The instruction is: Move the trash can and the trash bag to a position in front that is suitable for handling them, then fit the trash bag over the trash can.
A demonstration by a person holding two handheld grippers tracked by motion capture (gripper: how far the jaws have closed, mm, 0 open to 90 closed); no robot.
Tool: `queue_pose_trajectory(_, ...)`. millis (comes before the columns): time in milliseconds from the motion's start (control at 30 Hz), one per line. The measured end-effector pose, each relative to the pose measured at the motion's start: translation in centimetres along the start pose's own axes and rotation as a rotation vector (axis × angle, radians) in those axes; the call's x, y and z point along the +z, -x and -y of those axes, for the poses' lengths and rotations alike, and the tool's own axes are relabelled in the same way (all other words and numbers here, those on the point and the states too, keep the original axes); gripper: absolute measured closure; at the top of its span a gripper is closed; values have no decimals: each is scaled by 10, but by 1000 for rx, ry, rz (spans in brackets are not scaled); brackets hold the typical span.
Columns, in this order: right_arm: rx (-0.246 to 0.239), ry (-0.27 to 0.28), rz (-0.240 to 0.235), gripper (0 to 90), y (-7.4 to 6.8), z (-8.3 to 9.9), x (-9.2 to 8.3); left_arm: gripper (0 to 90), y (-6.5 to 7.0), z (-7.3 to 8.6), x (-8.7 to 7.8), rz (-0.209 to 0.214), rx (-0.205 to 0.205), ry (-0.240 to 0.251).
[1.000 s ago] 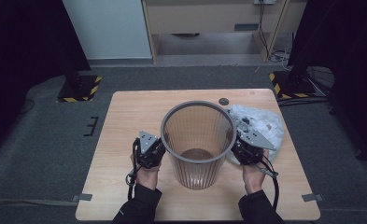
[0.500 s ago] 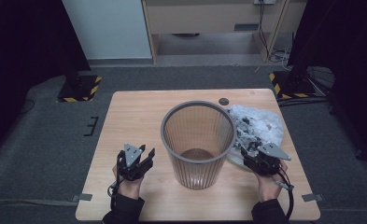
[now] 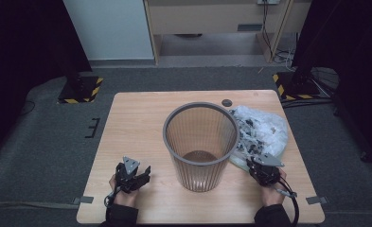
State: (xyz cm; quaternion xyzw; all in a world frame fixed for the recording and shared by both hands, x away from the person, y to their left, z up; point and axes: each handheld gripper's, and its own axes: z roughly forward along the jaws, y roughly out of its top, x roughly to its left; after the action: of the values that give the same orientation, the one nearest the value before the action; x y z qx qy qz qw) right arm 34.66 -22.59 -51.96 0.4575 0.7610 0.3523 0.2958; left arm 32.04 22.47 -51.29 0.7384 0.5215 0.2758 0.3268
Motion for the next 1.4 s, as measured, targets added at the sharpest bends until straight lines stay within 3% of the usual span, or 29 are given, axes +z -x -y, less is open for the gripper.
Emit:
queue_pose_trajectory(167, 0, -48, -56, 857, 1, 7, -8, 353, -6, 9, -6, -7, -24, -16)
queue_pose_trajectory(233, -26, -54, -74, 857, 1, 10, -15, 351, -6, 14, -8, -5, -28, -30)
queue_pose_trajectory(433, -18, -50, -126, 850, 1, 27, -42, 337, -6, 21, -12, -13, -17, -57)
queue_pose_trajectory(533, -15, -31, -125, 792, 0, 31, -54, 318, -5, 22, -10, -10, -21, -70)
queue_pose_trajectory(567, -6, 6, -124, 699, -1, 31, -61, 317, -4, 22, -9, -8, -23, -73)
queue_pose_trajectory(600, -6, 6, -124, 699, -1, 31, -61, 317, -4, 22, -8, -3, -25, -74)
queue_pose_trajectory(733, 11, 84, -82, 467, 1, 24, -70, 309, -4, 23, -3, 6, -23, -89)
queue_pose_trajectory(800, 37, 125, -45, 393, 6, 20, -72, 302, -6, 22, -2, 3, -26, -88)
queue_pose_trajectory(833, 74, 151, 1, 297, 13, 19, -71, 301, -6, 22, -2, 1, -24, -88)
queue_pose_trajectory(967, 129, 158, 47, 244, 24, 19, -66, 295, -8, 23, -2, 1, -34, -87)
queue_pose_trajectory(1133, 183, 107, 72, 181, 38, 23, -48, 291, -9, 22, 0, 6, -38, -85)
queue_pose_trajectory(1400, 188, 44, 75, 154, 39, 23, -32, 271, -8, 21, 2, 13, -39, -80)
